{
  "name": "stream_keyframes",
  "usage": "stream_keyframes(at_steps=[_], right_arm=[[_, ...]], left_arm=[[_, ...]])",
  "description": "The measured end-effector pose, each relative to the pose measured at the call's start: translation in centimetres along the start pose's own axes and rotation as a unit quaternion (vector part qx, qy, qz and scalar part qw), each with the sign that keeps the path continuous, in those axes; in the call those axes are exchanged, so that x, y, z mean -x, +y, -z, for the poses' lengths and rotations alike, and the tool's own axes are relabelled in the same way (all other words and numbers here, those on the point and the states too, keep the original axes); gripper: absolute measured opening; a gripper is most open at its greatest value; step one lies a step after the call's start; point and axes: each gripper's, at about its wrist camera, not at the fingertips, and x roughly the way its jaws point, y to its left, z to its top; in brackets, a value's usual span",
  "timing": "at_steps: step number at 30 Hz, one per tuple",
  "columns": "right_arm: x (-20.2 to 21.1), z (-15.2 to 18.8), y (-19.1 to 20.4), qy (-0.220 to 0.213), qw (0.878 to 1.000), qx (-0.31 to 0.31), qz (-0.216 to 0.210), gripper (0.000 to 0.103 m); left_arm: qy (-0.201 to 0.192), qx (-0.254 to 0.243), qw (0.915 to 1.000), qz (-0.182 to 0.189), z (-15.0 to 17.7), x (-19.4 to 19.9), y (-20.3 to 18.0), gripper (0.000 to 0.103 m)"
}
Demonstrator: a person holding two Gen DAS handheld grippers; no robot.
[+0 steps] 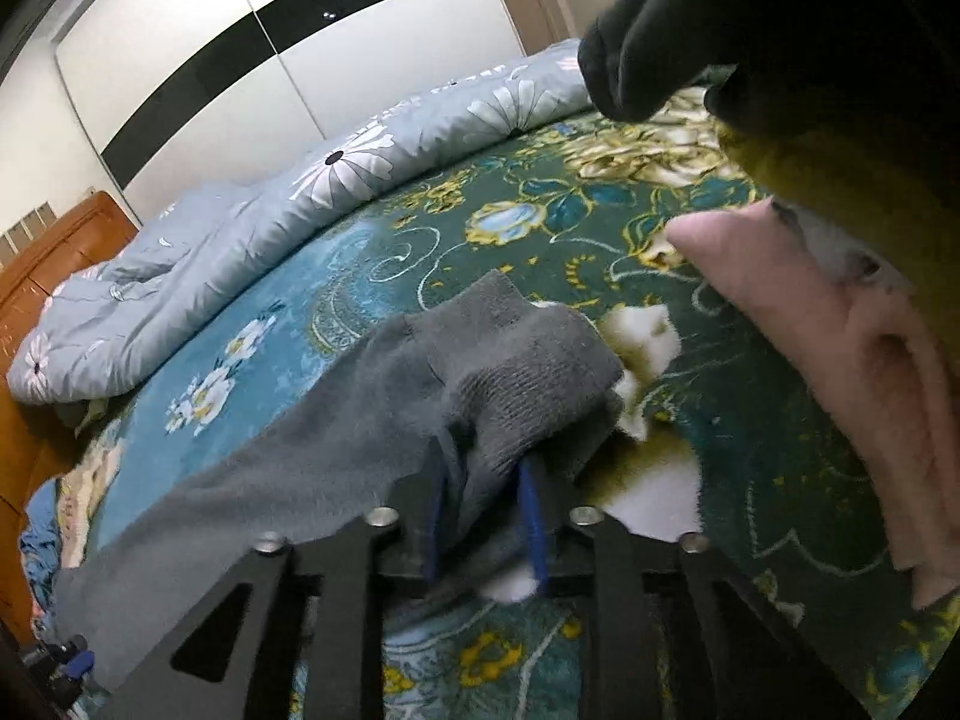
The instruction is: Fold clothes
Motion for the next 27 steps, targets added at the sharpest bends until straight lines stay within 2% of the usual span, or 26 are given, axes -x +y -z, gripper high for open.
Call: stream_keyframes(at_steps=[2, 6, 9, 14, 15, 16, 18, 24, 27], right_arm=[[-0.1, 0.5, -0.6, 0.005, 1.0, -0.018, 0.018, 0.045], [-0.8, 1.4, -1.6, 0.026, 0.997, -0.064, 0.028, 0.049], [-0.5, 1.7, -1.6, 0.02, 0.996, -0.083, 0.024, 0.049], [-1.0, 1.6, -2.3, 0.026, 0.99, -0.135, -0.02, 0.048], [-1.0, 1.5, -2.1, 0.024, 0.99, -0.136, -0.025, 0.037], [-0.9, 1.5, -1.8, 0.022, 0.991, -0.133, -0.027, 0.028], [-0.7, 1.3, -1.1, 0.016, 0.992, -0.122, -0.033, 0.018], [2.7, -0.2, 3.8, -0.033, 0.998, -0.035, -0.048, 0.016], [5.2, -0.6, 8.3, -0.075, 0.995, 0.054, -0.043, 0.016]], left_arm=[[0.002, 0.0, 1.0, -0.002, 0.1, -0.2, 0.0, 0.037], [0.005, -0.001, 1.0, -0.001, 0.1, -0.3, 0.0, 0.037], [0.004, 0.003, 1.0, 0.004, 0.1, -0.3, 0.2, 0.037], [0.005, -0.003, 1.0, 0.001, 0.2, -0.5, 0.0, 0.037], [0.005, -0.006, 1.0, 0.002, 0.2, -0.5, 0.0, 0.037], [0.004, -0.007, 1.0, 0.004, 0.2, -0.5, -0.1, 0.038], [0.004, -0.009, 0.9999, 0.008, 0.3, -0.5, -0.1, 0.04], [0.013, -0.021, 0.9996, 0.01, 0.8, -1.1, -0.1, 0.045], [0.016, -0.016, 0.9995, 0.021, 0.8, -1.2, 0.4, 0.045]])
